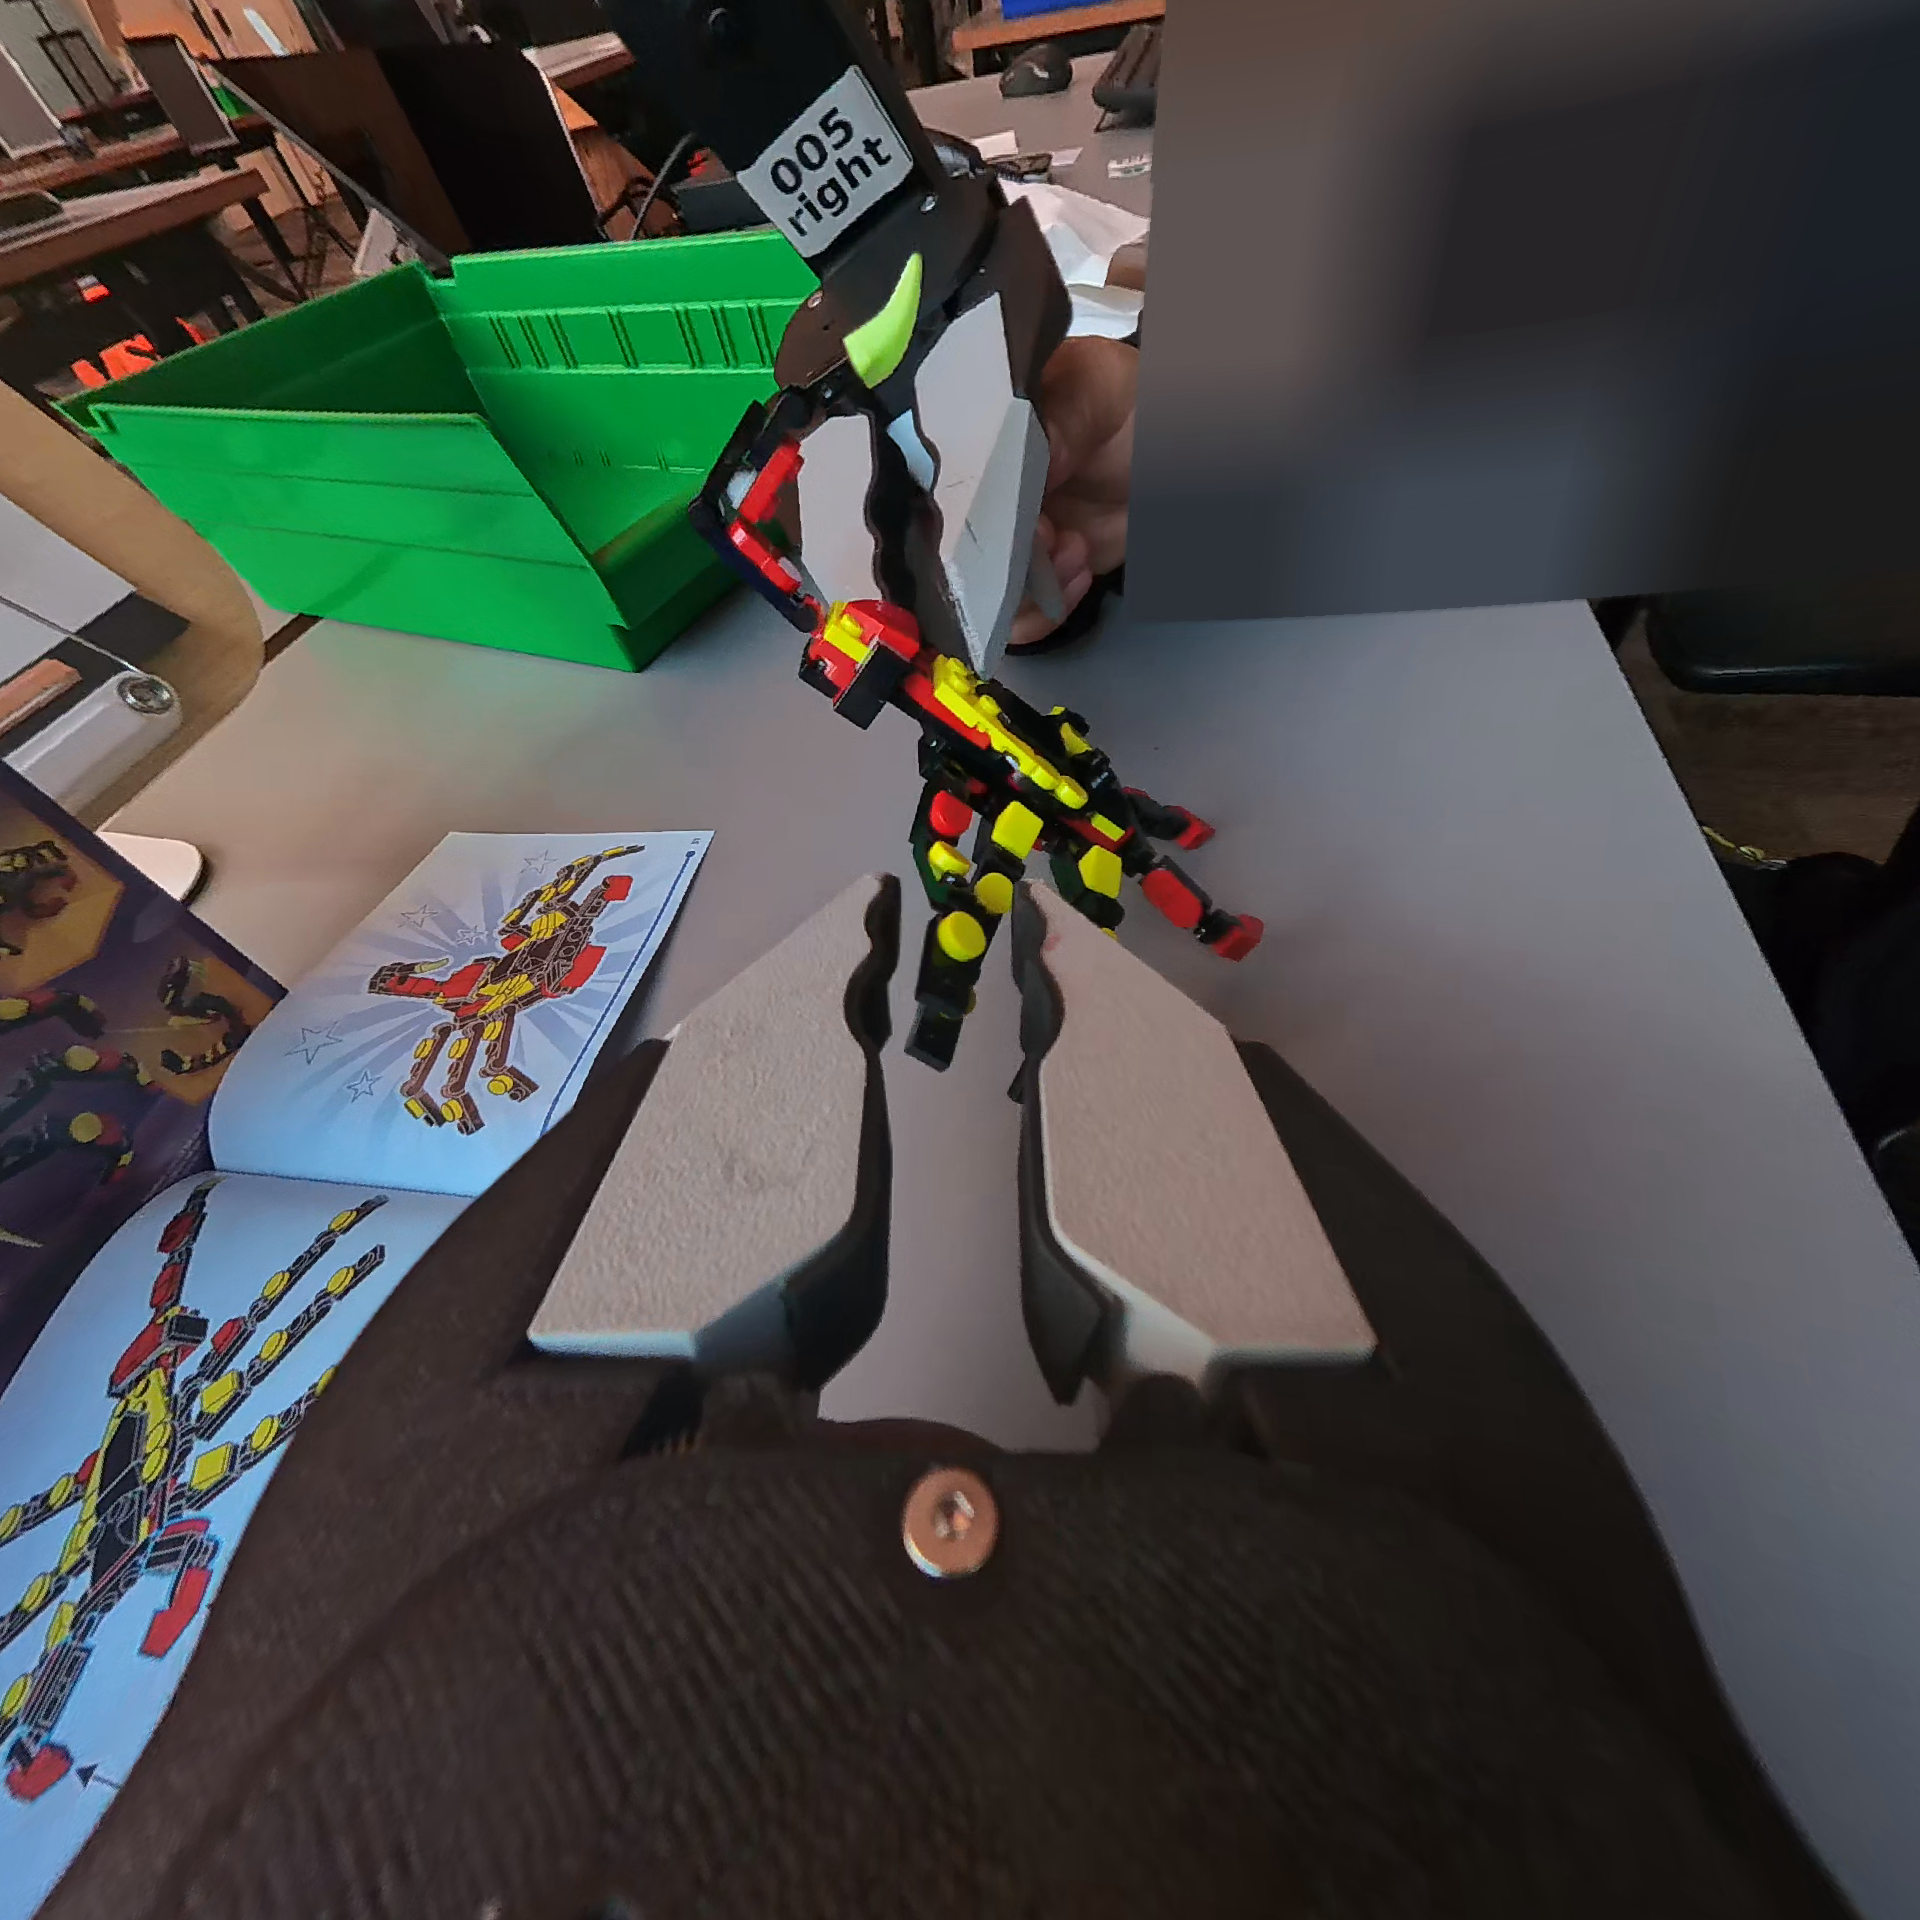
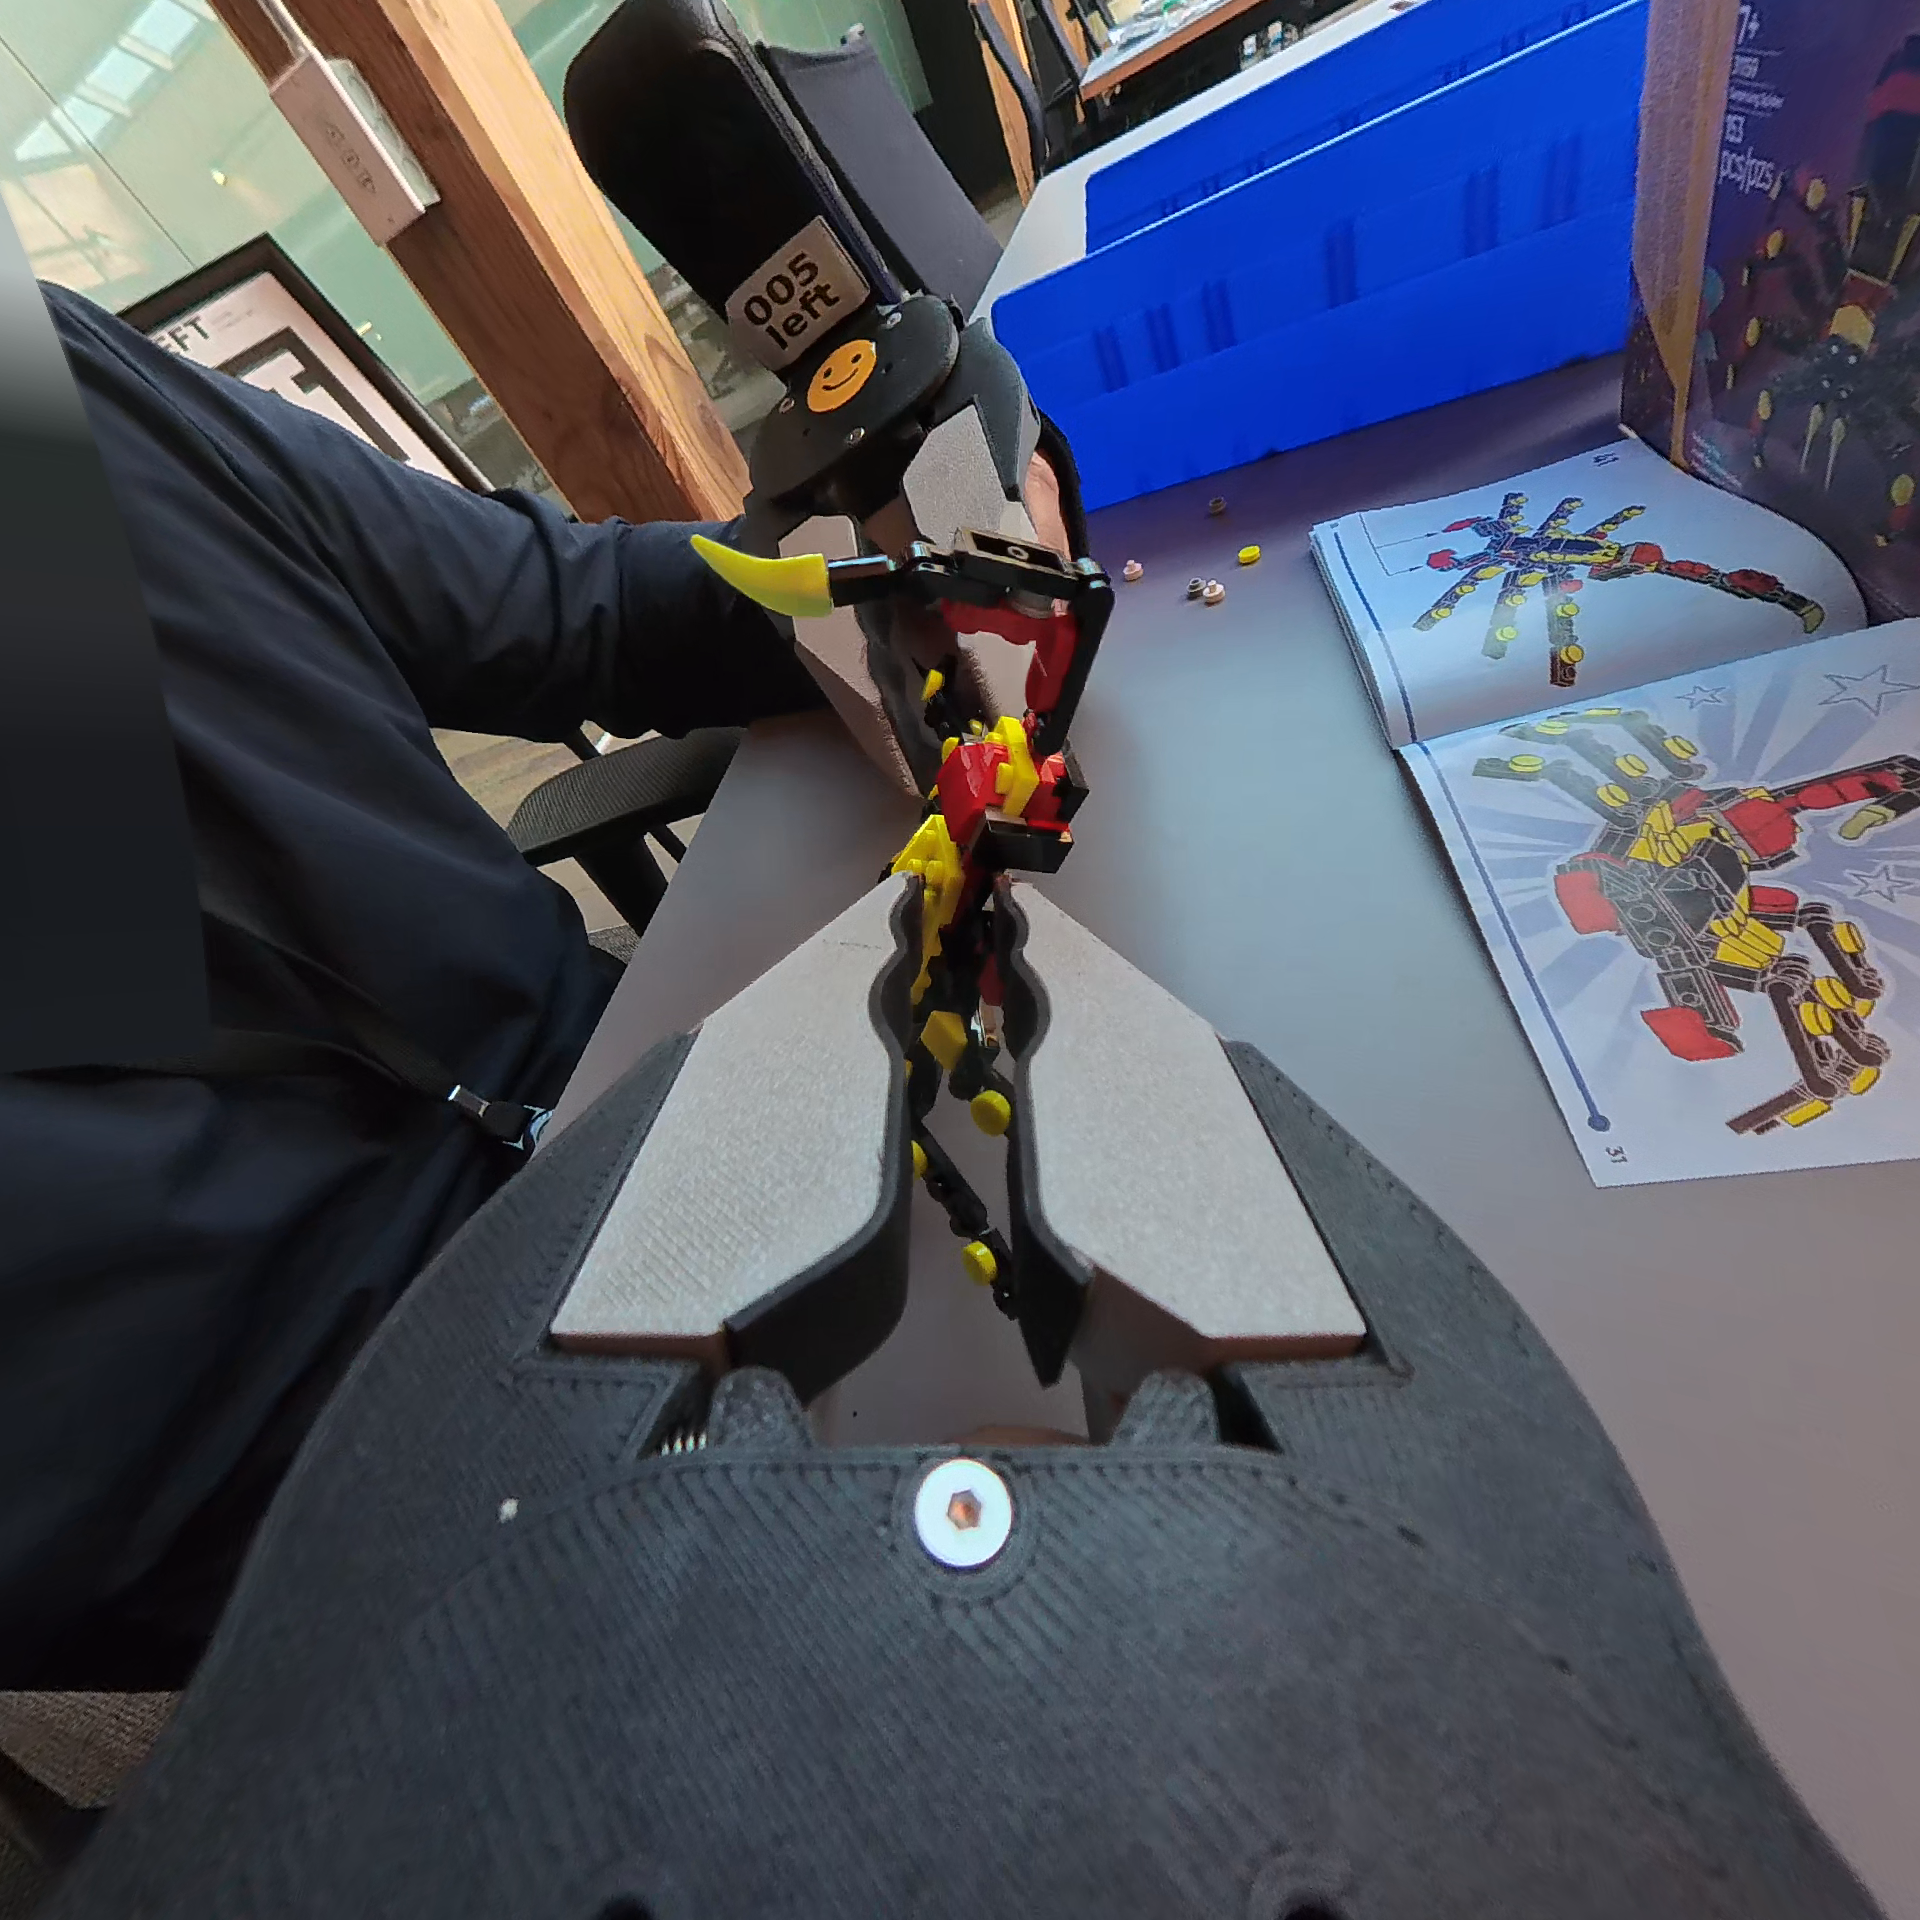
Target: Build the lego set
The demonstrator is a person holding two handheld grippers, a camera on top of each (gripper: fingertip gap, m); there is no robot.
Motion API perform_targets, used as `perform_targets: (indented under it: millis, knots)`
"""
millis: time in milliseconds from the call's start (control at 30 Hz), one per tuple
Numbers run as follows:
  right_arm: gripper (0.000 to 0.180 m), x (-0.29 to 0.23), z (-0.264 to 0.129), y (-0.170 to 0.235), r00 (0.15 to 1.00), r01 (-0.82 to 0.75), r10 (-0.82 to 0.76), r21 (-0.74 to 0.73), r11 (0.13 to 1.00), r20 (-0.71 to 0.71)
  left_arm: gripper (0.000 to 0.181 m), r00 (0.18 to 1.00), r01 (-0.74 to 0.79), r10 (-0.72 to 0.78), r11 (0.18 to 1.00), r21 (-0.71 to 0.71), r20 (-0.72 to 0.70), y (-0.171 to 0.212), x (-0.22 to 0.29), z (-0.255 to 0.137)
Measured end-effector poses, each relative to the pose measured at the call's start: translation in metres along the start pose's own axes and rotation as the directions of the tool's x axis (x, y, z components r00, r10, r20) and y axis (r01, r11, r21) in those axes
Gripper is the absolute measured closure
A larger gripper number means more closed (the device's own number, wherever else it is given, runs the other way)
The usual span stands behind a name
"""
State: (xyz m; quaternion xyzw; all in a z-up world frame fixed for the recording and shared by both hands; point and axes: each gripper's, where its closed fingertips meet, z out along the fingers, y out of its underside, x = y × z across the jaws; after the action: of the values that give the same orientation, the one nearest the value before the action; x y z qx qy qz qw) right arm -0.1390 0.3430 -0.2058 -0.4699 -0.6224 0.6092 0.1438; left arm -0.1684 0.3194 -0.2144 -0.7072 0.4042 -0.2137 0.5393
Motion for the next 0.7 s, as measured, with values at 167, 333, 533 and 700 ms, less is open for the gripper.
perform_targets:
  millis: [167, 333, 533, 700]
  knots:
    - [0.171, -0.0008, -0.0006, -0.0003, 1.000, 0.002, -0.002, 0.001, 1.000, 0.004, 0.169, 1.000, 0.002, -0.002, 1.000, 0.004, -0.016, -0.0010, 0.0027, 0.0002]
    - [0.171, -0.0034, 0.0000, -0.0005, 1.000, 0.003, -0.003, 0.005, 1.000, 0.021, 0.173, 0.999, 0.036, -0.035, 0.999, 0.022, -0.033, -0.0036, 0.0023, -0.0020]
    - [0.171, -0.0025, -0.0003, -0.0003, 1.000, 0.007, -0.007, 0.004, 1.000, 0.015, 0.173, 0.999, 0.034, -0.033, 0.999, 0.015, -0.036, -0.0019, 0.0033, -0.0010]
    - [0.172, -0.0016, -0.0017, -0.0018, 1.000, 0.011, -0.011, 0.011, 1.000, 0.007, 0.166, 0.995, 0.079, -0.078, 0.997, 0.003, -0.064, -0.0005, 0.0047, -0.0003]
